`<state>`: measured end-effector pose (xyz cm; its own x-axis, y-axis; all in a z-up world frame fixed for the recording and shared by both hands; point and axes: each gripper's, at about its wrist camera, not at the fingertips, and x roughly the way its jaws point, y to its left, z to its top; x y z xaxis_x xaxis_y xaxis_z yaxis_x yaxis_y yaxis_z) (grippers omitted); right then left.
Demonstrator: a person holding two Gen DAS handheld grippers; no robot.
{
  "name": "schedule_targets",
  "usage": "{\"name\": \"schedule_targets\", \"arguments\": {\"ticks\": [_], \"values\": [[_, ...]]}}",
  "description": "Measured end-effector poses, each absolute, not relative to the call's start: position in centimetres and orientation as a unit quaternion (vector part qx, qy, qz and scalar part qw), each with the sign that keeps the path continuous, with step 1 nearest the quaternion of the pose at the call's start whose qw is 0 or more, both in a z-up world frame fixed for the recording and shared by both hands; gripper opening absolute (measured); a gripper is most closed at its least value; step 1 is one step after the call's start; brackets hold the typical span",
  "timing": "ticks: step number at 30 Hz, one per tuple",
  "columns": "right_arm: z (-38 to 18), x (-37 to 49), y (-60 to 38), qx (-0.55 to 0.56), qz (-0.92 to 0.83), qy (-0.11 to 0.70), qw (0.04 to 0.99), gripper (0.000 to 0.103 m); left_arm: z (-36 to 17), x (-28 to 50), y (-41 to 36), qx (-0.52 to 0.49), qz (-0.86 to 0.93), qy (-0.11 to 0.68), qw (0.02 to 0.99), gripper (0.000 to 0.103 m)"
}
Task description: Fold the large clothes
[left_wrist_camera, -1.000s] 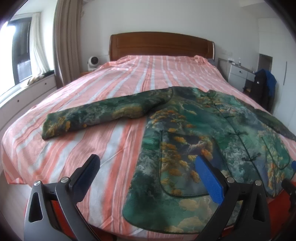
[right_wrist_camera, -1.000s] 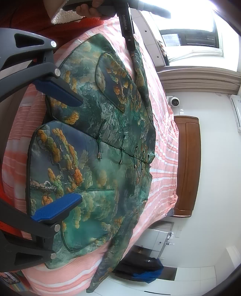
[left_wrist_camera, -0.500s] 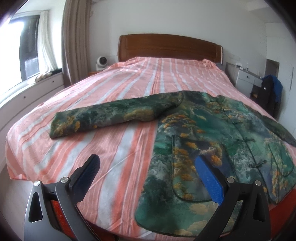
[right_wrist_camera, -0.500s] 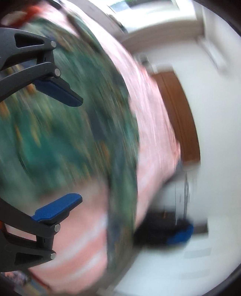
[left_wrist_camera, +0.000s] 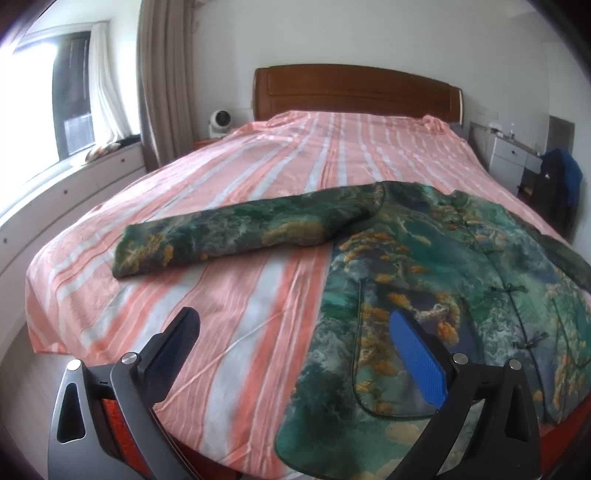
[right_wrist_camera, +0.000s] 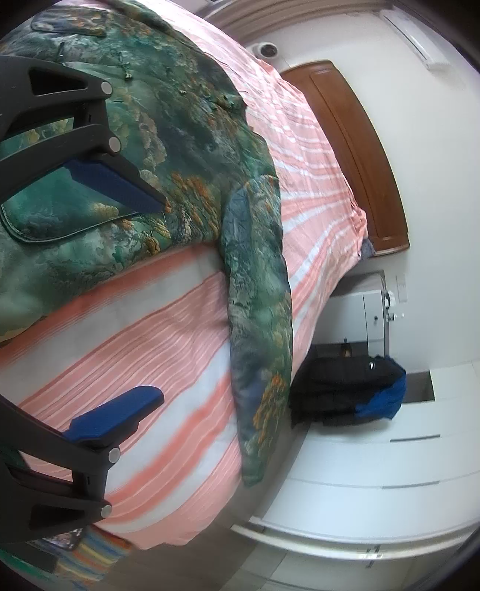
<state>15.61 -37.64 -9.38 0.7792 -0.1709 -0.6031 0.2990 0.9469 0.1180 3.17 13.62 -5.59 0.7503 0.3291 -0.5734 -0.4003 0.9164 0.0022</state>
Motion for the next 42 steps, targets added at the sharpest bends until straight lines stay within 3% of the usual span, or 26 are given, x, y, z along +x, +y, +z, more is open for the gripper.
{"name": "schedule_targets", "arguments": {"ticks": [5,8,17,20,21,22,23,25,30,35,38,41,42], "values": [[-10.3,17.5,-39.4,0.146,-0.058,0.304,0.94,0.094,-6.0,3.4,14.0,-0.066,0.205,0.303,0.928,0.102],[-11.3,19.0,-43.6,0.231,-0.006,0.287,0.93,0.094,-6.4,3.6,13.9,-0.061,0.206,0.31,0.926,0.102],[-16.4,23.5,-60.1,0.497,-0.096,0.267,0.82,0.094,-7.7,4.5,13.6,-0.055,0.209,0.327,0.92,0.102],[-16.8,25.1,-62.7,0.537,-0.126,0.247,0.797,0.08,-7.7,4.5,13.6,-0.056,0.212,0.327,0.919,0.102],[-16.8,25.9,-63.3,0.534,-0.14,0.248,0.796,0.064,-7.6,4.4,13.6,-0.057,0.213,0.325,0.92,0.102],[-16.6,26.5,-63.7,0.521,-0.16,0.26,0.797,0.041,-7.5,4.3,13.6,-0.056,0.214,0.322,0.921,0.102],[-16.2,27.1,-63.7,0.491,-0.188,0.28,0.803,0.029,-7.4,4.2,13.7,-0.055,0.215,0.318,0.922,0.102],[-13.9,28.2,-62.4,0.398,-0.239,0.304,0.832,0.018,-7.3,3.9,14.0,-0.055,0.218,0.312,0.923,0.102],[-2.8,30.4,-51.5,0.197,-0.148,0.254,0.935,0.016,-8.0,3.9,15.0,-0.07,0.217,0.313,0.922,0.102],[4.5,32.2,-35.2,0.09,0.026,0.226,0.97,0.016,-8.2,3.4,15.3,-0.078,0.208,0.307,0.925,0.102],[4.0,33.8,-27.1,0.049,0.081,0.241,0.966,0.016,-8.2,2.7,15.7,-0.077,0.211,0.301,0.927,0.102],[-0.4,35.9,-19.6,0.028,0.111,0.293,0.949,0.019,-8.3,2.1,16.4,-0.085,0.215,0.297,0.926,0.102],[-2.1,36.5,-17.9,0.025,0.117,0.32,0.94,0.036,-8.4,1.9,16.7,-0.089,0.218,0.297,0.926,0.102]]}}
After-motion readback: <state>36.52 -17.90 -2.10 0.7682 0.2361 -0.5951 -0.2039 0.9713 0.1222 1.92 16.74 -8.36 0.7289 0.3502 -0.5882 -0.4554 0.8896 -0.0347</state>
